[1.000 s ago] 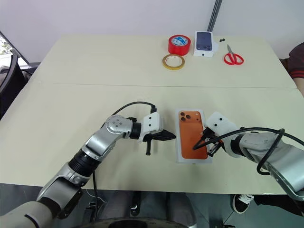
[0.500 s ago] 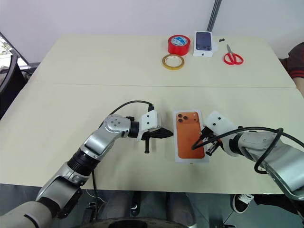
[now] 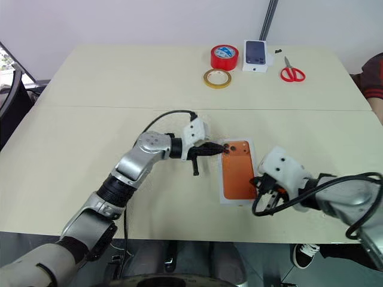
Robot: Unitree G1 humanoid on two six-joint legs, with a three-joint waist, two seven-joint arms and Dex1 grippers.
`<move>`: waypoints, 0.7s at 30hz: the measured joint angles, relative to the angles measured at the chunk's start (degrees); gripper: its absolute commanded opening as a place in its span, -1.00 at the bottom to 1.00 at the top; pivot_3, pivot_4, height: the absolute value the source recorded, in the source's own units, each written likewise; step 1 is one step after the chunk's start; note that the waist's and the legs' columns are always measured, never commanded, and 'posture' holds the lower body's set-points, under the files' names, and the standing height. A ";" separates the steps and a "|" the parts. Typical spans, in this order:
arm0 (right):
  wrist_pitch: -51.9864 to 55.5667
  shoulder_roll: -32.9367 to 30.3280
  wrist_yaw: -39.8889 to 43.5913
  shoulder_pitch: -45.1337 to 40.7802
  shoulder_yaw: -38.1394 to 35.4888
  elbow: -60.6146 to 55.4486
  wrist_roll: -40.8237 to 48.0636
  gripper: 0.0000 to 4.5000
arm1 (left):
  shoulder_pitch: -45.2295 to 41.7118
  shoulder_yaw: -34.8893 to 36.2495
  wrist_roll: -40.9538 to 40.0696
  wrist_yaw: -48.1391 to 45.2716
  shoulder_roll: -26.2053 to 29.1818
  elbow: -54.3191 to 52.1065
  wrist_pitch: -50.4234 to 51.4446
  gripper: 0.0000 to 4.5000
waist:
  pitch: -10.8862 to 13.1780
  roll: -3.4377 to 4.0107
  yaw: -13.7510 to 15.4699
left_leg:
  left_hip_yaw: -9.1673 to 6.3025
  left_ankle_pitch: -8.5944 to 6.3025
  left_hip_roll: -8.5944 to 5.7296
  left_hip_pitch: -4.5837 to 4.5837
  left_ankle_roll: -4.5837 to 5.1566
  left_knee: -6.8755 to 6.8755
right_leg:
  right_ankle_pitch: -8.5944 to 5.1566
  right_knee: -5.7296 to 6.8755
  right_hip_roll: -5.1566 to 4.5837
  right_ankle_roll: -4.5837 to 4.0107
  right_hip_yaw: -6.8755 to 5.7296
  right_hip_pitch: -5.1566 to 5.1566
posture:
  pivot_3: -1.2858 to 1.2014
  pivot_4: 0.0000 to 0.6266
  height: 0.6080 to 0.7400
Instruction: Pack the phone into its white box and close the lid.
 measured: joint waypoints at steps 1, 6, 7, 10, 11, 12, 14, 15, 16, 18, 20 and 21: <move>0.54 0.34 -1.42 -0.07 1.82 -0.02 -0.71 -0.99 | -0.15 -0.57 0.71 0.14 -0.01 1.07 -0.77 -1.00 | 0.00 0.00 0.02 | 0.00 0.00 0.00 0.00 0.00 0.00 | 0.00 0.00 0.00 0.00 0.00 0.00 | 0.03 -0.52 1.00; 0.96 0.49 -5.67 -0.84 6.78 -1.45 -4.45 -0.99 | -0.65 -1.36 1.99 -0.06 0.27 2.98 -2.75 -1.00 | -0.26 -0.34 -0.13 | -0.01 0.00 0.07 0.19 0.00 -0.04 | 0.00 -0.01 0.04 -0.01 0.00 0.15 | 0.03 -0.52 1.00; 0.74 0.75 -6.03 -1.23 6.95 -1.55 -4.75 -0.99 | -0.52 -1.09 1.85 0.03 0.45 2.94 -2.65 -1.00 | -0.30 -0.40 -0.16 | -0.01 0.00 0.07 0.21 0.00 -0.04 | 0.00 -0.01 0.04 -0.01 0.00 0.17 | 0.03 -0.52 1.00; 0.43 3.37 -6.90 -3.05 7.44 -1.00 -4.94 -0.99 | 0.32 1.41 0.79 0.19 2.08 2.16 -2.33 -1.00 | -0.30 -0.41 -0.42 | -0.01 0.00 0.07 0.19 0.00 -0.04 | 0.00 0.01 0.04 -0.01 0.02 0.13 | 0.03 -0.52 1.00; -1.20 4.94 -6.84 -3.14 6.94 -0.30 -4.99 -0.99 | 1.08 3.15 -0.09 0.27 3.39 0.94 -2.03 -1.00 | -0.29 -0.39 -0.49 | -0.01 0.00 0.08 0.16 0.00 -0.06 | -0.01 0.02 0.05 -0.01 0.02 0.07 | 0.03 -0.52 1.00; -4.20 6.73 -6.62 -3.12 5.35 0.42 -5.16 -0.99 | 1.95 6.08 -1.41 0.41 5.78 -0.65 -1.47 -1.00 | -0.26 -0.35 -0.62 | -0.01 0.00 0.09 0.12 -0.01 -0.09 | -0.01 0.04 0.05 -0.01 0.03 0.01 | 0.03 -0.52 1.00; -8.51 8.49 -6.09 -3.20 1.89 1.63 -5.36 -0.99 | 3.08 10.76 -3.41 0.58 9.54 -2.84 -0.47 -1.00 | -0.24 -0.34 -0.88 | -0.01 0.02 0.09 0.10 -0.03 -0.12 | -0.01 0.04 0.04 -0.01 0.02 -0.01 | 0.03 -0.52 1.00; -10.87 9.69 -5.43 -3.33 -1.51 2.98 -5.19 -0.99 | 4.28 14.75 -4.95 0.75 13.04 -4.82 0.39 -1.00 | -0.24 -0.34 -1.11 | -0.01 0.02 0.09 0.11 -0.04 -0.13 | -0.01 0.03 0.03 -0.01 0.01 0.01 | 0.03 -0.52 1.00; -11.77 10.28 -5.17 -3.57 -3.36 4.04 -4.96 -0.99 | 5.10 17.10 -5.87 0.89 15.04 -5.71 0.92 -1.00 | -0.24 -0.34 -1.17 | 0.00 0.02 0.09 0.12 -0.04 -0.13 | -0.01 0.02 0.02 -0.01 0.01 0.02 | 0.03 -0.52 1.00; -12.81 11.68 -4.60 -4.35 -7.62 6.93 -3.96 -0.99 | 7.82 22.24 -7.81 0.98 19.37 -7.96 2.31 -1.00 | -0.25 -0.34 -1.25 | 0.01 0.02 0.06 0.13 -0.04 -0.12 | -0.01 0.01 -0.04 -0.01 0.01 0.05 | 0.03 -0.52 1.00; -12.94 12.95 -4.05 -5.86 -11.28 10.48 -2.25 -0.99 | 11.41 26.04 -9.66 0.83 23.07 -9.87 3.60 -1.00 | -0.24 -0.34 -1.16 | 0.01 0.02 0.04 0.13 -0.04 -0.13 | -0.01 0.00 -0.08 -0.01 -0.01 0.06 | 0.03 -0.52 1.00; -13.52 13.02 -3.49 -6.19 -12.84 12.42 -1.79 -0.99 | 13.54 27.72 -10.17 0.75 24.90 -10.48 4.15 -1.00 | -0.24 -0.33 -1.09 | 0.01 0.02 0.04 0.13 -0.04 -0.13 | -0.01 0.00 -0.08 -0.01 -0.02 0.07 | 0.03 -0.52 1.00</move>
